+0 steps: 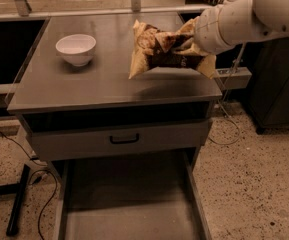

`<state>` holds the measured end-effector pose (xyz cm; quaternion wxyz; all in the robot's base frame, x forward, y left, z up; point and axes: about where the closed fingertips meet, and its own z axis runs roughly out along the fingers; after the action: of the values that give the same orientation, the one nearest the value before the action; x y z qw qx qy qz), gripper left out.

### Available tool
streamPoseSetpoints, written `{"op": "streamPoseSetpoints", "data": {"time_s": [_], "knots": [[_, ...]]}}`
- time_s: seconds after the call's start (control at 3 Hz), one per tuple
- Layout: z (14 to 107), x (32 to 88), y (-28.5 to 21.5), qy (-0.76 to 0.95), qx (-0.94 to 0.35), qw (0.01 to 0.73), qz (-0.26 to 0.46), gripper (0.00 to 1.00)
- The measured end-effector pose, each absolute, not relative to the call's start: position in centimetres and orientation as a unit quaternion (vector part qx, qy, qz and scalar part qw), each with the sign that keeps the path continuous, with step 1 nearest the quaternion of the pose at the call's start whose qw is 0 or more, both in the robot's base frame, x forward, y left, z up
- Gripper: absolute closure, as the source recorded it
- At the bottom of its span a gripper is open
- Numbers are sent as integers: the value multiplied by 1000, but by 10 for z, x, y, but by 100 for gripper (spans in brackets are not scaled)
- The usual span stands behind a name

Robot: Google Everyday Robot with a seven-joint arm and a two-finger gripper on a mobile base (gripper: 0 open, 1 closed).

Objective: Pick brown chip bag from middle drawer and place on counter

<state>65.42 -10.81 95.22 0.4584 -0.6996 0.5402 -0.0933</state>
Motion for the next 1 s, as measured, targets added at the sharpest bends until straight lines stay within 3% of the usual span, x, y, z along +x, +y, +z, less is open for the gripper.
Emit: {"op": "streamPoseSetpoints", "data": {"time_s": [1.0], "knots": [[905, 713, -68, 548, -699, 457, -50, 100]]}}
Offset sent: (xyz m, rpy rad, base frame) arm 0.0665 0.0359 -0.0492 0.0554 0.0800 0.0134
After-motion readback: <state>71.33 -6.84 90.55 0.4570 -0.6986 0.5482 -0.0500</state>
